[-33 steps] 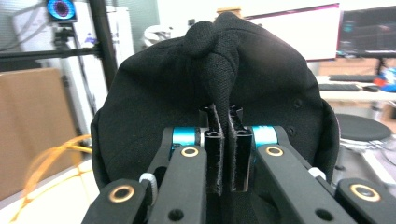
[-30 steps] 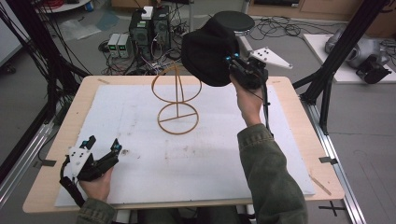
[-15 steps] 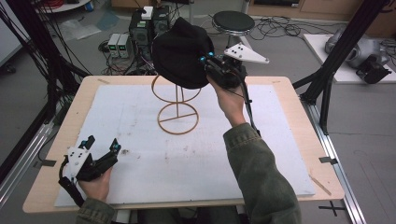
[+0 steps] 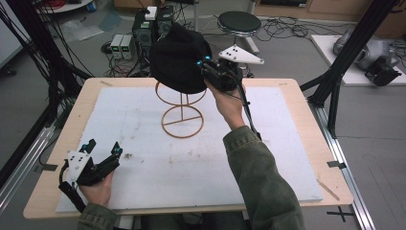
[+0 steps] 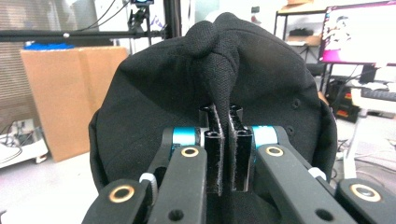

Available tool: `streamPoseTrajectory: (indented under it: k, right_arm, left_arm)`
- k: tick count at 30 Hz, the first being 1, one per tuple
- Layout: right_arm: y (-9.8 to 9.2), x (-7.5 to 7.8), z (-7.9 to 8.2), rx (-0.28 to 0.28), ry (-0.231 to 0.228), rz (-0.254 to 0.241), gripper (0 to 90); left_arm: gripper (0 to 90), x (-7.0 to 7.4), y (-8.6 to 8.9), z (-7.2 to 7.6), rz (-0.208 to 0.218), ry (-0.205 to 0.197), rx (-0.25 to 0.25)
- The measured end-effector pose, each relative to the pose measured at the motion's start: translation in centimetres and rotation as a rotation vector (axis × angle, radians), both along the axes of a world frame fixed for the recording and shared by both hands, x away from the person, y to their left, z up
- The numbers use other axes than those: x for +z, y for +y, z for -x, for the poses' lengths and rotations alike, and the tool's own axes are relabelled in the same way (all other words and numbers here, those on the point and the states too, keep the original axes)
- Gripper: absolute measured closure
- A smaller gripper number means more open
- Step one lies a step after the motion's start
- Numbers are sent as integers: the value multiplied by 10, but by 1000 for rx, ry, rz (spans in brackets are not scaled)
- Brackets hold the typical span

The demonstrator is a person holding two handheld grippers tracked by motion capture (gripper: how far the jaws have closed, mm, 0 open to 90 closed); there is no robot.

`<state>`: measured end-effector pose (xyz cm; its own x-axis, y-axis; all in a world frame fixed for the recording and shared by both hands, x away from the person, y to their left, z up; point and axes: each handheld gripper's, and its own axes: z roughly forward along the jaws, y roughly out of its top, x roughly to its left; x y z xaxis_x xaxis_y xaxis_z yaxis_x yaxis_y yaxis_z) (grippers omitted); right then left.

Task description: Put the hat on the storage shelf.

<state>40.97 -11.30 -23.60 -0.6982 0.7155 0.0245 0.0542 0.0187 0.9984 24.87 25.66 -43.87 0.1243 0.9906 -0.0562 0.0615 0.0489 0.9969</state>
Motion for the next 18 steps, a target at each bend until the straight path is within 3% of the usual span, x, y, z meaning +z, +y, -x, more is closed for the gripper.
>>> streamPoseTrajectory:
  k: [3,18]
  right_arm:
    - [7,-4,-1,19,18,30,878]
    - [10,-10,-5,16,66,73,875]
  left_arm:
    - [189,0,0,0,0,1,-1]
    - [189,-1,0,-1,-7,7,-8]
